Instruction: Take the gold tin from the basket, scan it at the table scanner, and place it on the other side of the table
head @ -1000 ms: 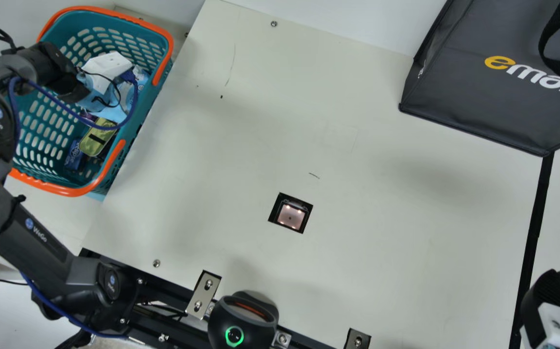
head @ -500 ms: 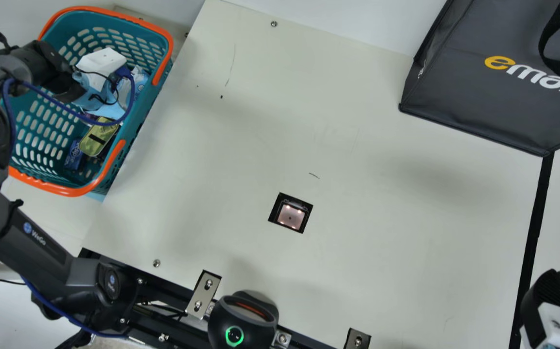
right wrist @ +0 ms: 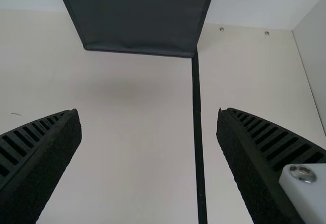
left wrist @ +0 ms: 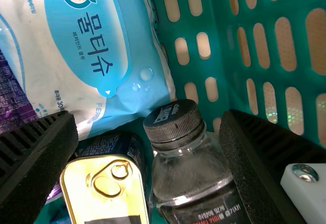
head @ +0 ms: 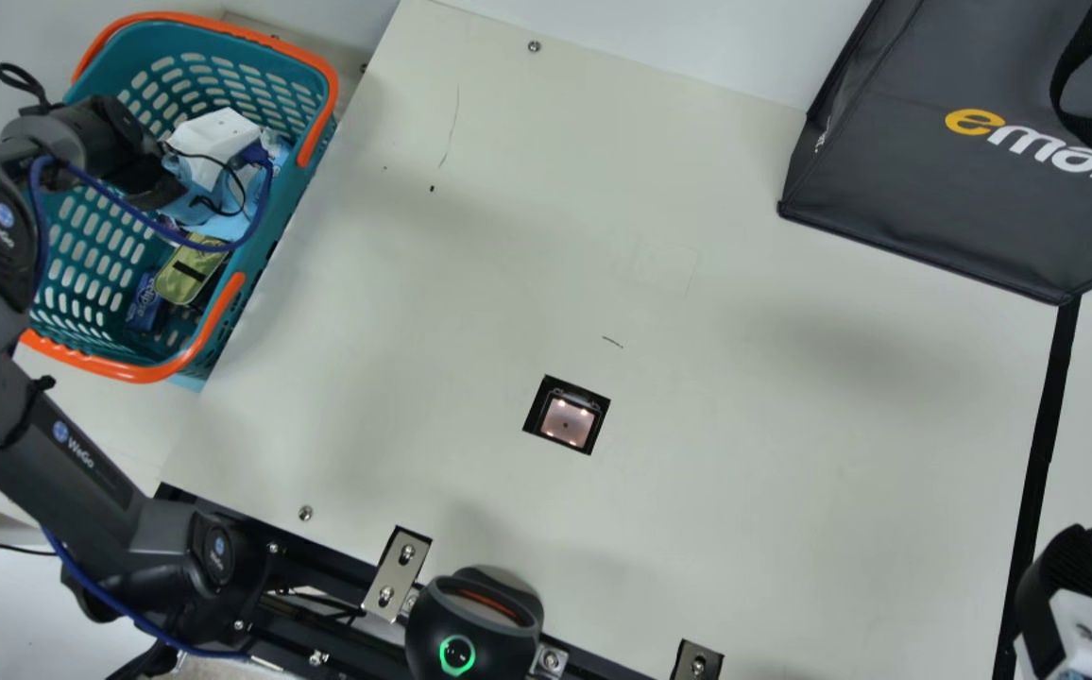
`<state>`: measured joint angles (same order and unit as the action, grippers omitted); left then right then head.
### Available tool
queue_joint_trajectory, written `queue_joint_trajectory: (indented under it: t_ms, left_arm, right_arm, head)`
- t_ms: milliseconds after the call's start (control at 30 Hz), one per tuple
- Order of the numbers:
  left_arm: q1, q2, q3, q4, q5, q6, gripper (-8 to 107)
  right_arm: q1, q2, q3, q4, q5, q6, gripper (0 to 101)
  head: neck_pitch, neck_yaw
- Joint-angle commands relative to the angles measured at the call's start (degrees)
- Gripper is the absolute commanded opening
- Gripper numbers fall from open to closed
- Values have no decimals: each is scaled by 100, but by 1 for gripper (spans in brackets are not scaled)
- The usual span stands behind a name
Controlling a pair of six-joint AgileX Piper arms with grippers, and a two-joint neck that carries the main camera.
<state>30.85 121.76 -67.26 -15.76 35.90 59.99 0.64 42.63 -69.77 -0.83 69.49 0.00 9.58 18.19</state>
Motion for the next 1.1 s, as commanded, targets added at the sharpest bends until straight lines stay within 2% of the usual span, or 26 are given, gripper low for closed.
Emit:
queue_joint_trajectory:
  t_ms: [0, 367, 633, 1067]
  left_arm:
    - [-17, 29, 30, -22, -26, 45, 90]
    - [-89, 46, 209, -196, -153, 263, 90]
    - [-141, 64, 405, -128, -440, 230, 90]
    - [-116, 130, 402, -66, -585, 98, 90]
  right_arm:
    - [0, 0, 0, 0, 0, 0, 95]
    - [0, 0, 0, 0, 0, 0, 95]
    - [0, 0, 0, 0, 0, 0, 95]
    - [0, 0, 0, 0, 0, 0, 95]
  head:
    - [-166, 23]
    - [-166, 23]
    - [-166, 23]
    - [-166, 23]
